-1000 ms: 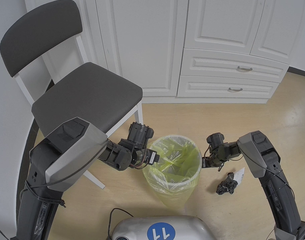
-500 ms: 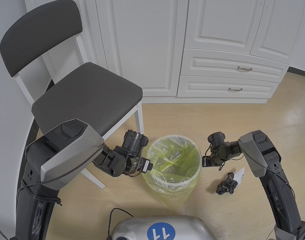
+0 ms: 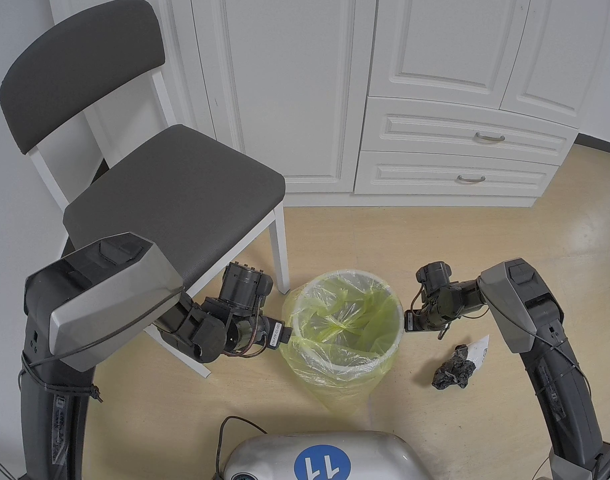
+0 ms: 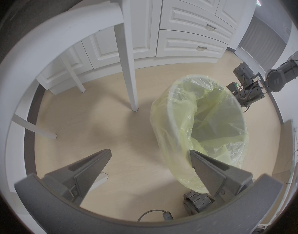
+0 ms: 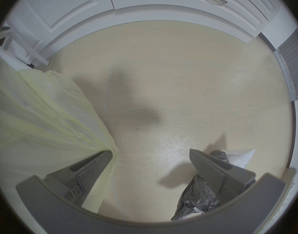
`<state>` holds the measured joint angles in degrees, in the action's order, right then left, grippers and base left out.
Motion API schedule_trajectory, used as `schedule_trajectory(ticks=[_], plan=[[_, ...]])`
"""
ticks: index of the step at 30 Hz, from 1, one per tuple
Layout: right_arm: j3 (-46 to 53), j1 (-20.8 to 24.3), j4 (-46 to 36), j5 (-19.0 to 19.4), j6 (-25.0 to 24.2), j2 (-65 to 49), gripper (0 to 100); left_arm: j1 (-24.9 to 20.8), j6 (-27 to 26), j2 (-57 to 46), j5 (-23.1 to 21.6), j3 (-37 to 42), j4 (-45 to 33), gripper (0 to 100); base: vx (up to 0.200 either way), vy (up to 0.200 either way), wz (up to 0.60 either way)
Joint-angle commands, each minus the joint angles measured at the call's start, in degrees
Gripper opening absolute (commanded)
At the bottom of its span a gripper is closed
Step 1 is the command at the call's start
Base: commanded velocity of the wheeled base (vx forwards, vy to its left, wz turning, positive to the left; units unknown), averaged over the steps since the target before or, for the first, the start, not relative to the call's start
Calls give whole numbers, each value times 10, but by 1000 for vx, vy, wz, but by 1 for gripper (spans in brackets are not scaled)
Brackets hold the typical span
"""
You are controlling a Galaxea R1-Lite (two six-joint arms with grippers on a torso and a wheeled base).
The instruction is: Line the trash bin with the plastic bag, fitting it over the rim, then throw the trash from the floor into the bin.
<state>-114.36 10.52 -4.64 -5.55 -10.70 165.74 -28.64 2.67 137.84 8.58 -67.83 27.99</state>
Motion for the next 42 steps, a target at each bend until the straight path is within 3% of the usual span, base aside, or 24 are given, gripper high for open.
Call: schedule_trajectory(ticks=[1,5,10,16,23,42], plan=[[1,0,0,0,0,-3,100,11,1,26,-18,-18,-6,100,0,0,0],[1,0,1,-1,0,-3,100,19,0,67,-20,-56,-18,100,0,0,0],[1,-1,1,-1,0,-4,100,26,0,114,-23,-142,-87,100,0,0,0],[0,-8,1,2,0,-6,100,34,1,168,-43,-311,-237,100,0,0,0],[0,-8,1,4,0,-5,100,42,0,242,-39,-459,-314,100,0,0,0],[4,-8,1,8,0,-9,100,43,15,238,-49,-468,-301,100,0,0,0]])
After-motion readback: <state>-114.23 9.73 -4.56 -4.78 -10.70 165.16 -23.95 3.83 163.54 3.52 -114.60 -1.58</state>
